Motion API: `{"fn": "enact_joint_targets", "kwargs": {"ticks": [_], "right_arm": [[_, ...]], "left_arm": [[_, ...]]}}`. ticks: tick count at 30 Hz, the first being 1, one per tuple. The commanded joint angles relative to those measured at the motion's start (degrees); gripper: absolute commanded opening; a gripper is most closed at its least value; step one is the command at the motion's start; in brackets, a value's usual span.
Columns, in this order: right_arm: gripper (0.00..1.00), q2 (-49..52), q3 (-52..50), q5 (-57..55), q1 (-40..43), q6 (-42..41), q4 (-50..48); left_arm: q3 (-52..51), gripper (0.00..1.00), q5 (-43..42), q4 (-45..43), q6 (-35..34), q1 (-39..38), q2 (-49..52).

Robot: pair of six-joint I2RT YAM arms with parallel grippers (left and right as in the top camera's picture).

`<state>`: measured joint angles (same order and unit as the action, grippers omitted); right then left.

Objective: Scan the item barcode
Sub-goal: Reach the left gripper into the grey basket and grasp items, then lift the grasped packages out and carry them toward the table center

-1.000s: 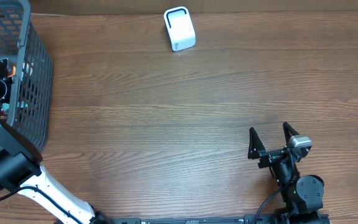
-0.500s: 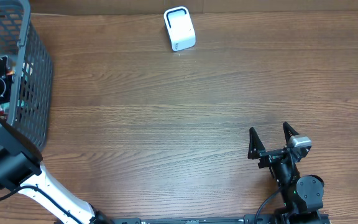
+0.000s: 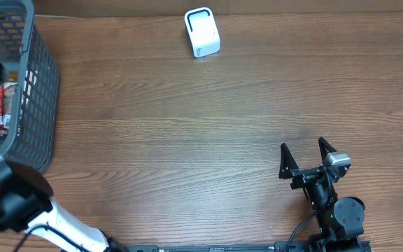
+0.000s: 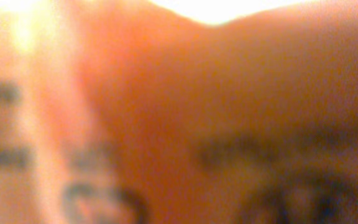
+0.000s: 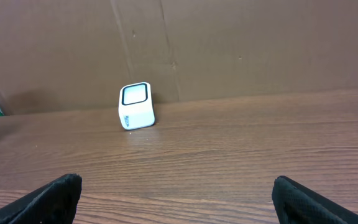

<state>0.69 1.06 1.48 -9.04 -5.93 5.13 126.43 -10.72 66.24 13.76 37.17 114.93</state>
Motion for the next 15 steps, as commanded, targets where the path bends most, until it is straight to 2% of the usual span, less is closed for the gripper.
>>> {"fn": "enact_joint_targets", "kwargs": {"ticks": [1, 8, 15], "right_arm": [[1.00, -0.5, -0.6, -0.3, 0.2, 0.4, -0.3], [1.00, -0.5, -0.6, -0.3, 0.2, 0.4, -0.3], [1.00, -0.5, -0.6, -0.3, 0.2, 0.4, -0.3]], "left_arm": [[5.6, 0.51, -1.0, -0.7, -6.9, -0.1, -8.9], [6.9, 0.50, -1.6, 1.1, -15.4, -2.5, -17.7], [6.9, 0.45, -1.0, 9.0, -17.2, -13.6, -24.1]]}}
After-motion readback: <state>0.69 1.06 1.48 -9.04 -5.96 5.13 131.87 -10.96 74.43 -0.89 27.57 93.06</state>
